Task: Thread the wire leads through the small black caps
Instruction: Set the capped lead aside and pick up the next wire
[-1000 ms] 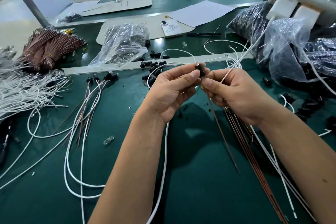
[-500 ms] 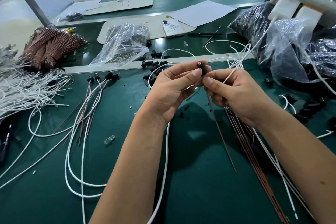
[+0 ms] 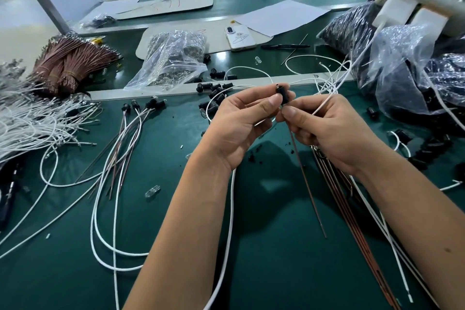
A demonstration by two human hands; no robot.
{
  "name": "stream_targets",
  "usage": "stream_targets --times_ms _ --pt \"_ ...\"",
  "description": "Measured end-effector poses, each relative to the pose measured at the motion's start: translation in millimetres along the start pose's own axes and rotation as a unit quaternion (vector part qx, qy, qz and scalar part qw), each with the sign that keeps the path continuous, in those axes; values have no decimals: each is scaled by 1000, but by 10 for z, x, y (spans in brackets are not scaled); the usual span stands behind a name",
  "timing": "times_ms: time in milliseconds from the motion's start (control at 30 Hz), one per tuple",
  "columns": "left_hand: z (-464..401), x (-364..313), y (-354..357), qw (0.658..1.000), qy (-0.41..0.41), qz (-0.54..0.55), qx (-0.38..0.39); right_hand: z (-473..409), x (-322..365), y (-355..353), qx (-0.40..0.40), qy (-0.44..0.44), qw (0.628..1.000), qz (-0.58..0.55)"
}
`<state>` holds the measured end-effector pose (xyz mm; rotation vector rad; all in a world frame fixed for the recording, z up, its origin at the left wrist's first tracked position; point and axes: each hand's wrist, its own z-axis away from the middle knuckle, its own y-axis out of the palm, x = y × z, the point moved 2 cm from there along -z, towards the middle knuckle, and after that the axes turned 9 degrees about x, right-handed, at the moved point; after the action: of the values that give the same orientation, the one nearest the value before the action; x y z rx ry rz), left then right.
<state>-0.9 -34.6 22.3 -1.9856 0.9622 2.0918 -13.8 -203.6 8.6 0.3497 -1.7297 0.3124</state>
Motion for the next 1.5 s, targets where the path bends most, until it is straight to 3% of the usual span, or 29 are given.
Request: stream_targets --times_ms 1167,1500 --pt "-14 -17 -15 998 22 55 -12 12 10 2 -5 17 999 32" --pt "-38 47 17 996 24 51 -71 2 -6 2 1 26 998 55"
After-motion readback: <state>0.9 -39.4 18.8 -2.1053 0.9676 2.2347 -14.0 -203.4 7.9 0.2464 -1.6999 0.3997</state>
